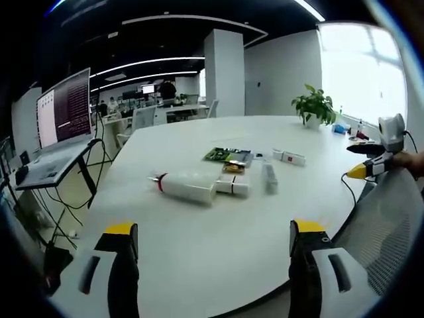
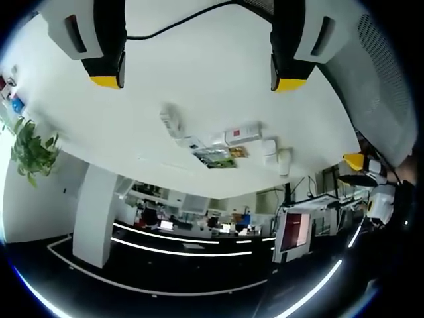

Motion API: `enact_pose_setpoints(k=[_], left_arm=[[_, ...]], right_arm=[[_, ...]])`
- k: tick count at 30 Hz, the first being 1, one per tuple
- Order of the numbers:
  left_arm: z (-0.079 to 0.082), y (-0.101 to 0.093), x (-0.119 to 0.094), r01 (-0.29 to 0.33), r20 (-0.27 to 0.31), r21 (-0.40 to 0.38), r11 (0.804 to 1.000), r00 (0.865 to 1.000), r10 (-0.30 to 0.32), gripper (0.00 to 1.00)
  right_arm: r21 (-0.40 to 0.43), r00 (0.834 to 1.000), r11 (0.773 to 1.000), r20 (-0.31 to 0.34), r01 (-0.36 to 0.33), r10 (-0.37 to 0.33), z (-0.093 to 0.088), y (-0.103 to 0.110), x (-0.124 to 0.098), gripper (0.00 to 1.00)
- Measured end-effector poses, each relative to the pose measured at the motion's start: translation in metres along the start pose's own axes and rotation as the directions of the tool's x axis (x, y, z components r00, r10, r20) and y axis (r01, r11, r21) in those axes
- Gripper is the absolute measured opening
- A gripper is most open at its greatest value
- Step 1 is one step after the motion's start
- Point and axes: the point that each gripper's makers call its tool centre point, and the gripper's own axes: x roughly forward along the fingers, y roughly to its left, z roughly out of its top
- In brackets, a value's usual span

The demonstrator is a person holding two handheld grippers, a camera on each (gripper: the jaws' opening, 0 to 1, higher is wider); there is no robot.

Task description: Arrange the skincare products in the storage area until every visible bottle or jar stands upright without overlapping.

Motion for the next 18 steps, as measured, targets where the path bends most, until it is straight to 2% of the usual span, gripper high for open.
enact_pose_setpoints(k=[8, 10, 12, 15, 16, 18], left_arm=[[0.003, 0.002, -0.002, -0.012, 0.005, -0.009, 1.000, 1.000, 0.012, 0.85], [0.000, -0.002, 0.001, 0.020, -0.023, -0.024, 1.000, 1.000, -0.020, 0.86], [-0.004, -0.007, 0.002, 0.042, -0.063, 0.027, 0.999, 0.997, -0.040, 0.86], [0.002, -0.001, 0.004, 0.032, -0.062, 0.011, 0.999, 0.998, -0.031, 0.86], [0.009, 0.002, 0.004, 0.022, -0.044, -0.015, 1.000, 0.999, -0.022, 0.86], [0.015, 0.008, 0.005, 0.019, -0.043, -0.025, 1.000, 0.999, -0.020, 0.86]], right_arm=[[-0.001, 1.000, 1.000, -0.009, 0.001, -0.001, -0.001, -0.001, 0.000, 0.95], [-0.002, 1.000, 1.000, -0.012, 0.004, -0.004, -0.002, -0.001, 0.000, 0.95], [-0.002, 1.000, 1.000, -0.014, 0.002, -0.002, -0.002, -0.001, 0.000, 0.95], [-0.006, 1.000, 1.000, -0.016, 0.002, -0.002, -0.002, -0.001, 0.000, 0.94], [-0.005, 1.000, 1.000, -0.017, 0.003, -0.003, -0.002, -0.001, 0.000, 0.94], [-0.006, 1.000, 1.000, -0.022, 0.004, -0.004, -0.003, -0.001, 0.000, 0.94]])
